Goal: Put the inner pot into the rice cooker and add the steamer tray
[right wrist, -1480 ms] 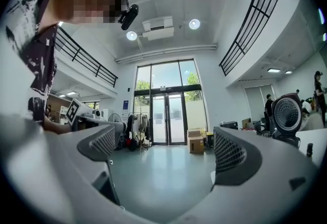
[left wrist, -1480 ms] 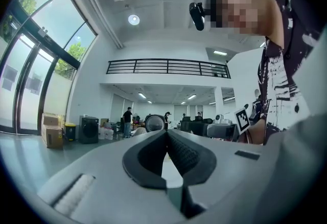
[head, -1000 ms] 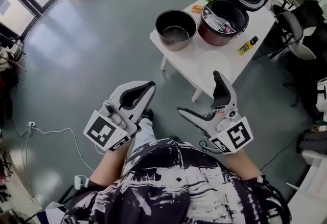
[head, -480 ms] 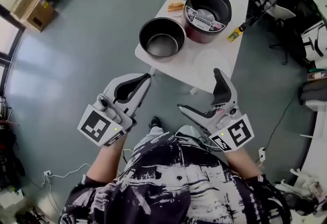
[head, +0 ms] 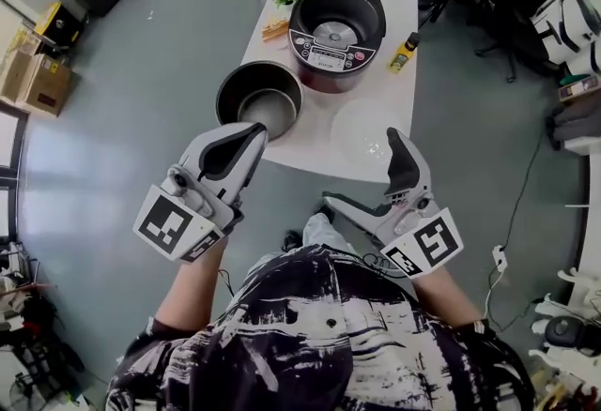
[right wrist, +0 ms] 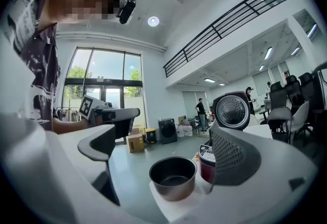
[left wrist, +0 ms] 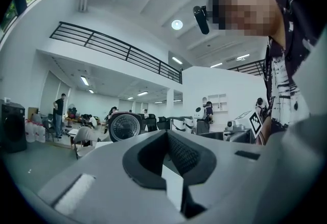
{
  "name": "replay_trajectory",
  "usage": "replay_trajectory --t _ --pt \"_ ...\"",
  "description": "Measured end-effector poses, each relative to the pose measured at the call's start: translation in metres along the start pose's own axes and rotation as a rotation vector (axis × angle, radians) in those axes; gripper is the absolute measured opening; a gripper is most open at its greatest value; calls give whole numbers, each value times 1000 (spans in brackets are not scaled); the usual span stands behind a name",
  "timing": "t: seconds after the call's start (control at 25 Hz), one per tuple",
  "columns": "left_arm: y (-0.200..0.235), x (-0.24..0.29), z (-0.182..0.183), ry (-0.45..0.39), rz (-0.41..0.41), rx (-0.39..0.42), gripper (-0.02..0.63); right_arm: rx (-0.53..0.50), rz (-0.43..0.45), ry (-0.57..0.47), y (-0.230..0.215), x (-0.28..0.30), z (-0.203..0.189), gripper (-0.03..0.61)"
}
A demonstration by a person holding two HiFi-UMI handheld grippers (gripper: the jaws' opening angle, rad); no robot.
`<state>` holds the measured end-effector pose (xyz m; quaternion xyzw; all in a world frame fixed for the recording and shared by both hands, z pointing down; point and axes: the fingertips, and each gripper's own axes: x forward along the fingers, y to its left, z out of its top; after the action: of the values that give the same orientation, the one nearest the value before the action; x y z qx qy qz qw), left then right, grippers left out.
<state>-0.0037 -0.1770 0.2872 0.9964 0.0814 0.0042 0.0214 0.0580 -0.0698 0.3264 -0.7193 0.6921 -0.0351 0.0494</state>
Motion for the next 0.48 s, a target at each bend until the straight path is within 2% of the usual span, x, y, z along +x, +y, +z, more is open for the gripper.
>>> replay_trajectory --t 0.24,0.48 --pt "30 50 14 5 4 51 5 20 19 9 -45 22 -8 551" --pt "66 66 11 31 23 61 5 46 13 41 -63 49 -20 551"
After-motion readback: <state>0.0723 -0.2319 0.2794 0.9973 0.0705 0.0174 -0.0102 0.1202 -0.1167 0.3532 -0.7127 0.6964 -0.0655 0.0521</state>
